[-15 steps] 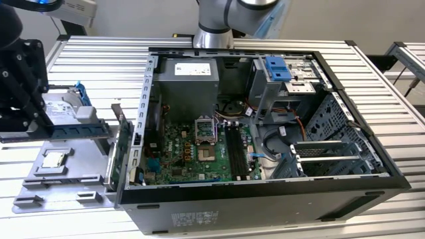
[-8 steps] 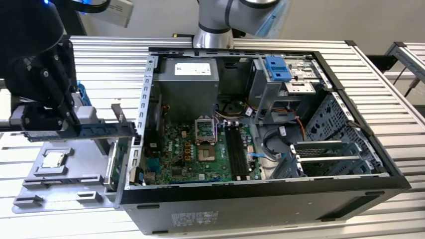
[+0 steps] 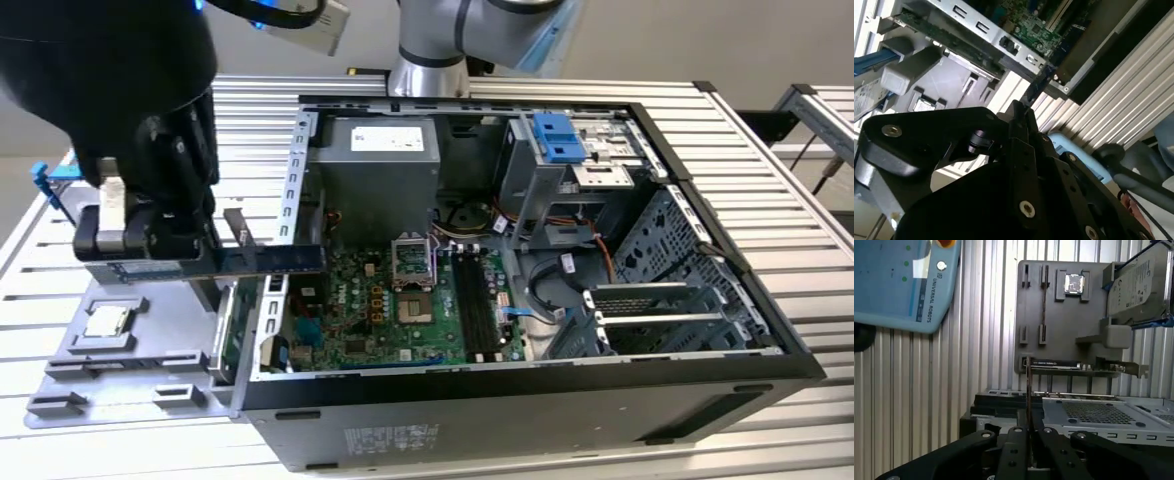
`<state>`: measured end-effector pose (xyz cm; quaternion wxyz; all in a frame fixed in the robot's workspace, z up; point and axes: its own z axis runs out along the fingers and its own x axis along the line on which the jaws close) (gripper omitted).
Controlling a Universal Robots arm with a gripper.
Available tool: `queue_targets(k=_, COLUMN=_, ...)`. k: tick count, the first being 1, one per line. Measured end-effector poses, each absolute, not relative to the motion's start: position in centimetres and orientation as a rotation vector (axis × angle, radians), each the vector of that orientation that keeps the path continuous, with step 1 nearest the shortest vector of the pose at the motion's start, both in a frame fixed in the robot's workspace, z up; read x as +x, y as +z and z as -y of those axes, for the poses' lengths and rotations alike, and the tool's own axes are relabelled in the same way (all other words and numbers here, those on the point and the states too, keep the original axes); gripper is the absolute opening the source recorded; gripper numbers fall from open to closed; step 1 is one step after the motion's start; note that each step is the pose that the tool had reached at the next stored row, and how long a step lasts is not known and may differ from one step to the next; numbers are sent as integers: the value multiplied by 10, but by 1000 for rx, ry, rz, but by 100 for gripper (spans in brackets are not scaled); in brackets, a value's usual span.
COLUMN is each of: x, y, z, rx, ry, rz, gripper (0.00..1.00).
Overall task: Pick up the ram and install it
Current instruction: 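Pick up the ram and move it above insertion slot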
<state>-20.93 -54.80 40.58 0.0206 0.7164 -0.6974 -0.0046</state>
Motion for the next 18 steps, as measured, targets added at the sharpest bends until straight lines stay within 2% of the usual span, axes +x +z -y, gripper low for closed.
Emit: queue_targets(k=18, x=-134, y=406, z=548, rx=2213, ry=-15, rz=2171, gripper=0)
